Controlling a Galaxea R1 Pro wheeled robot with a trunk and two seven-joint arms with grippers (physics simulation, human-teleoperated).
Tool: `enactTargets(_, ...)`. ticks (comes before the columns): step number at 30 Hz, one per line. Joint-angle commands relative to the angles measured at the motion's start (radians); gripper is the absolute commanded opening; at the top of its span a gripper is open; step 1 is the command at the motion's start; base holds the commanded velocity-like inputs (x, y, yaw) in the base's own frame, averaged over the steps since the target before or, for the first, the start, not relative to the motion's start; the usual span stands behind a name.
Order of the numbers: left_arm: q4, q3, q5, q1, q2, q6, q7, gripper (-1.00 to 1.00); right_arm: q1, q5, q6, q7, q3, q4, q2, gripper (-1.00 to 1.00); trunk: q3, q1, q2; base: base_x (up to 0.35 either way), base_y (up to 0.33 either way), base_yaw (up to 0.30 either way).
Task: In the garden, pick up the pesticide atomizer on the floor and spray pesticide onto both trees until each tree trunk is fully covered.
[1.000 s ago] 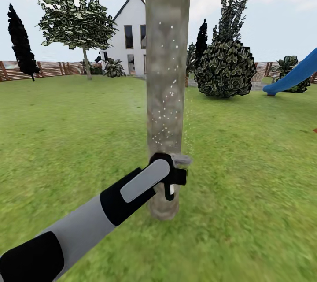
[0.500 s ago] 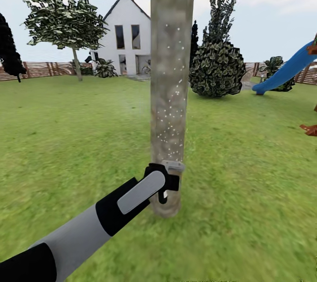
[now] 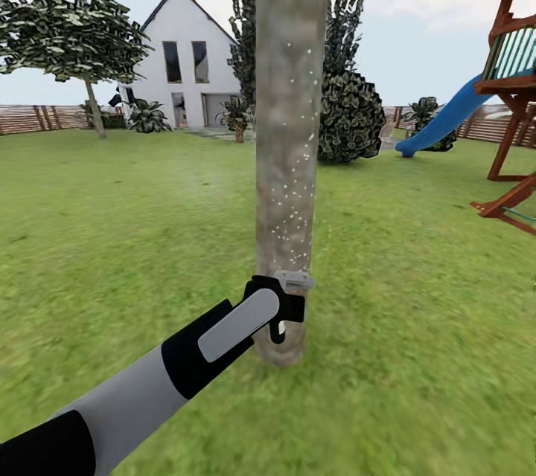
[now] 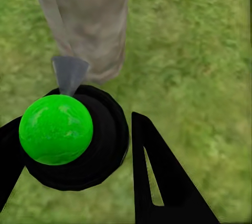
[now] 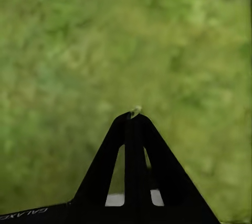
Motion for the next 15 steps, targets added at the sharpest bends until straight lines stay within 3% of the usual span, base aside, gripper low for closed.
enactTargets(1, -0.002, 0.0, 0.004, -0.001, 0.0, 0.008, 0.01, -1.0, -0.001, -0.009, 0.003, -0.009, 0.002, 0.003, -0.003, -1.0, -0.001, 0.0, 0.0, 0.0, 0.349, -0.23)
enactTargets(12, -0.004, 0.0, 0.002, -0.001, 0.0, 0.008, 0.009, -1.0, -0.001, -0.009, -0.005, -0.008, -0.001, 0.015, -0.008, -1.0, -0.001, 0.0, 0.0, 0.027, 0.349, -0.244)
enactTargets(15, -0.004, 0.0, 0.003, -0.001, 0.0, 0.008, 0.009, -1.0, -0.001, -0.014, -0.007, -0.005, 0.0, 0.016, -0.034, -1.0, -0.001, 0.0, 0.0, 0.172, 0.338, -0.247)
